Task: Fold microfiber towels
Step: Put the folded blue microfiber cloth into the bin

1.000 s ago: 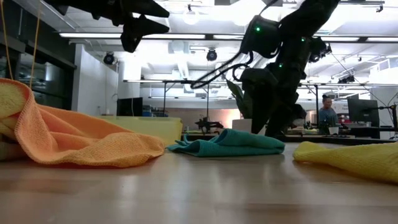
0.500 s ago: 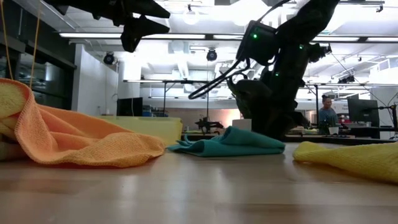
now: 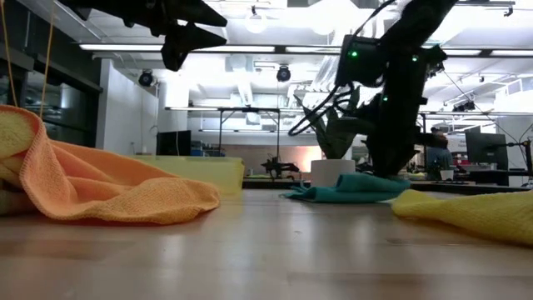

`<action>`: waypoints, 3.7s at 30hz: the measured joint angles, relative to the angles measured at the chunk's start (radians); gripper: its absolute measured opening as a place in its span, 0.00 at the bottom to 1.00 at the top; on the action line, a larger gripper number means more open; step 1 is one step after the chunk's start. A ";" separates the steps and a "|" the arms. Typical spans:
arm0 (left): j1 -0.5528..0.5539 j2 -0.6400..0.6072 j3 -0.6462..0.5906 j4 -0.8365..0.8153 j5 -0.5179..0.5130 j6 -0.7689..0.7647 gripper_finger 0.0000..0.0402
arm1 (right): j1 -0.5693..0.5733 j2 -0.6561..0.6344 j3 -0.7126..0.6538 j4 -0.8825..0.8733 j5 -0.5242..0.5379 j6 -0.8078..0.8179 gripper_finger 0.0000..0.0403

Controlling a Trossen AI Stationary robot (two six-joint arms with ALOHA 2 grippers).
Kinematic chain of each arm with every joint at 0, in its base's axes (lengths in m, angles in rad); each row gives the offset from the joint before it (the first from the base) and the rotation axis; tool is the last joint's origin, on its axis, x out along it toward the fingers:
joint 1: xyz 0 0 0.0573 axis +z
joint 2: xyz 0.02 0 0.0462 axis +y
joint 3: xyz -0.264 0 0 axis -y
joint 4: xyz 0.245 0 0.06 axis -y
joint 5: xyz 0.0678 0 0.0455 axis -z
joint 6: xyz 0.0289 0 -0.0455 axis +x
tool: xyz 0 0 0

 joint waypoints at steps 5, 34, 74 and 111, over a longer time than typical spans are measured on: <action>0.000 0.000 0.000 -0.008 0.000 0.000 0.38 | -0.001 -0.109 -0.170 0.168 -0.054 0.177 0.01; 0.102 0.181 0.435 -0.382 0.172 0.249 0.53 | 0.005 -0.266 0.309 -0.028 -0.302 -0.745 0.00; 0.122 0.496 0.672 -0.645 0.581 0.478 0.74 | 0.152 0.027 0.726 -0.130 -0.380 -1.191 0.00; 0.182 0.403 0.672 -0.994 0.336 0.546 0.01 | 0.082 0.013 0.734 -0.353 -0.085 -1.093 0.34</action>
